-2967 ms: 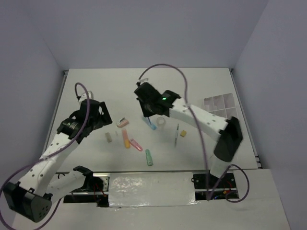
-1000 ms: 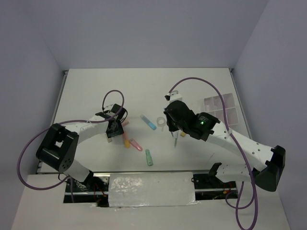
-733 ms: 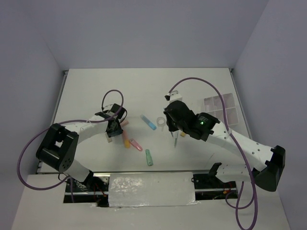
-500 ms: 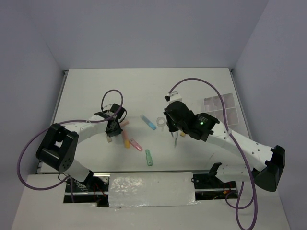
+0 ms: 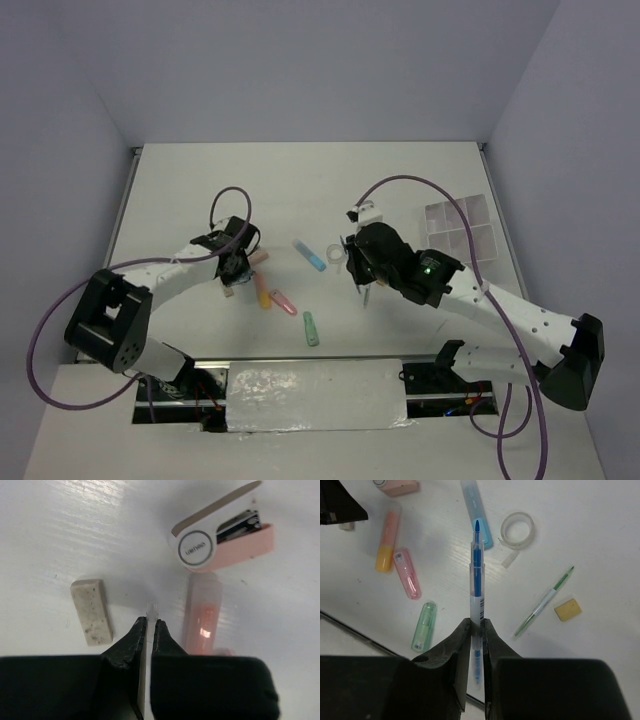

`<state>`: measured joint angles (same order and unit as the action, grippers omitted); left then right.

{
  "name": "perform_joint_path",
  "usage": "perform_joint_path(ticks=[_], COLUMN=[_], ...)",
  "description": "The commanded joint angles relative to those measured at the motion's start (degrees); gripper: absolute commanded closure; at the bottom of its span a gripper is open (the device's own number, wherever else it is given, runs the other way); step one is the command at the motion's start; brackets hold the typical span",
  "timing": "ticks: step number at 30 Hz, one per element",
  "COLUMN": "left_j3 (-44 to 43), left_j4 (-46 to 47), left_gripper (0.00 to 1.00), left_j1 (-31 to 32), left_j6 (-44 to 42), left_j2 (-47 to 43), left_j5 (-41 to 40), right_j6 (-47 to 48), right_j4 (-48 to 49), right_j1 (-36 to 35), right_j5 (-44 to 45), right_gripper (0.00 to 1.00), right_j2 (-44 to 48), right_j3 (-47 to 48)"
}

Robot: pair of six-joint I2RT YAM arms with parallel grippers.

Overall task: Sort the stationery into containers
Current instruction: Close the pen cap on the pen.

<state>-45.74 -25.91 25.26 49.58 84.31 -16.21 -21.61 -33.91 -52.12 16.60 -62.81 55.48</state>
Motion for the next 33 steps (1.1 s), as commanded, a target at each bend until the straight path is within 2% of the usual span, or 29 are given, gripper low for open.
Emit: perform_joint_path(ticks=[1, 5, 10, 15, 17, 18, 19, 24, 29, 33], left_j3=[-2.16, -4.45, -4.63, -1.82, 0.29, 1.08, 2.65, 7.32, 10.4, 14.0], left_j4=[-2.65, -2.83, 3.75, 18.85, 24.13, 29.72, 32.13, 43.12, 52.44, 56.84], left_gripper=[1.0, 1.0, 1.0, 1.0, 1.0, 1.0, 1.0, 1.0, 1.0, 1.0], left_j1=[0.06, 0.23, 1.11, 2.34, 3.04, 4.18, 4.8, 7.79, 9.28, 10.25], left_j6=[-1.24, -2.65, -4.14, -1.86, 0.68, 1.56, 2.79, 5.26, 6.14, 7.1], left_j2=[-6.87, -14.25, -26.03, -34.11, -35.61, -37.01, -37.64, -40.1, -40.98, -42.65], left_j5=[1.0, 2.84, 12.06, 21.55, 25.78, 26.66, 27.45, 28.51, 31.5, 31.15], right_j6=[0.78, 0.07, -2.64, -8.0, -10.82, -11.78, -13.45, -14.52, -15.83, -15.31], right_j4=[6.4, 8.15, 15.7, 23.34, 29.76, 32.13, 35.89, 42.87, 43.58, 42.97], right_j1=[0.0, 0.0, -0.09, -1.31, -4.64, -6.05, -7.46, -16.59, -18.55, -18.72], right_j5=[-2.71, -4.72, -12.72, -20.18, -21.87, -22.22, -21.88, -16.69, -9.76, -8.17], right_gripper=[1.0, 1.0, 1.0, 1.0, 1.0, 1.0, 1.0, 1.0, 1.0, 1.0], right_j2=[3.13, 5.49, 13.39, 16.83, 18.07, 18.24, 17.98, 14.83, 13.32, 12.71], right_j3=[-1.34, -3.53, -11.34, -16.1, -19.44, -20.49, -21.81, -22.0, -20.42, -18.58])
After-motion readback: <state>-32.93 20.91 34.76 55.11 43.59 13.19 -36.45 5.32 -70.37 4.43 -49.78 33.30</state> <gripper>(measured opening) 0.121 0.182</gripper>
